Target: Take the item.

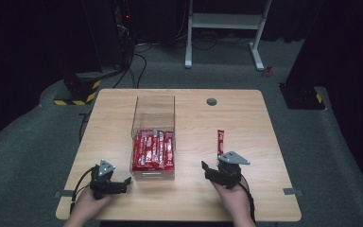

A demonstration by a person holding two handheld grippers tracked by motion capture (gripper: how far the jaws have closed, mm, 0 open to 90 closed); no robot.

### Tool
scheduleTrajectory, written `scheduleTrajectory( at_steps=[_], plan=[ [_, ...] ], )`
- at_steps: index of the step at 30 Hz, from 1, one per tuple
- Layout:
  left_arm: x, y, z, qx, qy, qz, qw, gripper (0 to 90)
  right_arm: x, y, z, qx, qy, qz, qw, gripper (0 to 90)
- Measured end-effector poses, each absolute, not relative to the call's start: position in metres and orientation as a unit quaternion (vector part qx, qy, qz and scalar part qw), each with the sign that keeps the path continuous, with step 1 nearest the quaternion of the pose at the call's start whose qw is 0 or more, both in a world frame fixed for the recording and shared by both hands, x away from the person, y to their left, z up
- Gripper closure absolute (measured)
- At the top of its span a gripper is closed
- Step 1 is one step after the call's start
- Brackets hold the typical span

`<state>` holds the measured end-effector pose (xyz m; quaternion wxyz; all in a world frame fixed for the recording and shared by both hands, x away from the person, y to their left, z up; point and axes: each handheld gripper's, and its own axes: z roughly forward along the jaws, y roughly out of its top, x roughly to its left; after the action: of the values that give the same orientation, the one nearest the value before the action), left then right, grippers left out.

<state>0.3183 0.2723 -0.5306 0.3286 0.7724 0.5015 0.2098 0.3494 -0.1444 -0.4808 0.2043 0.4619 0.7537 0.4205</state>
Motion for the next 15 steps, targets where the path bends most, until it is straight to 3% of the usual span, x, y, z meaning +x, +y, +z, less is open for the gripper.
scheduleTrajectory(
  at_steps=[11,15],
  plan=[
    [0.318,0.272,-0.531,0.773,0.501,0.210,0.329,4.2,0.343,-0.121,-0.520,0.475,0.781,0.368,0.168,23.8],
    [0.318,0.272,-0.531,0.773,0.500,0.210,0.329,4.2,0.344,-0.116,-0.525,0.467,0.792,0.349,0.181,20.0]
  ],
)
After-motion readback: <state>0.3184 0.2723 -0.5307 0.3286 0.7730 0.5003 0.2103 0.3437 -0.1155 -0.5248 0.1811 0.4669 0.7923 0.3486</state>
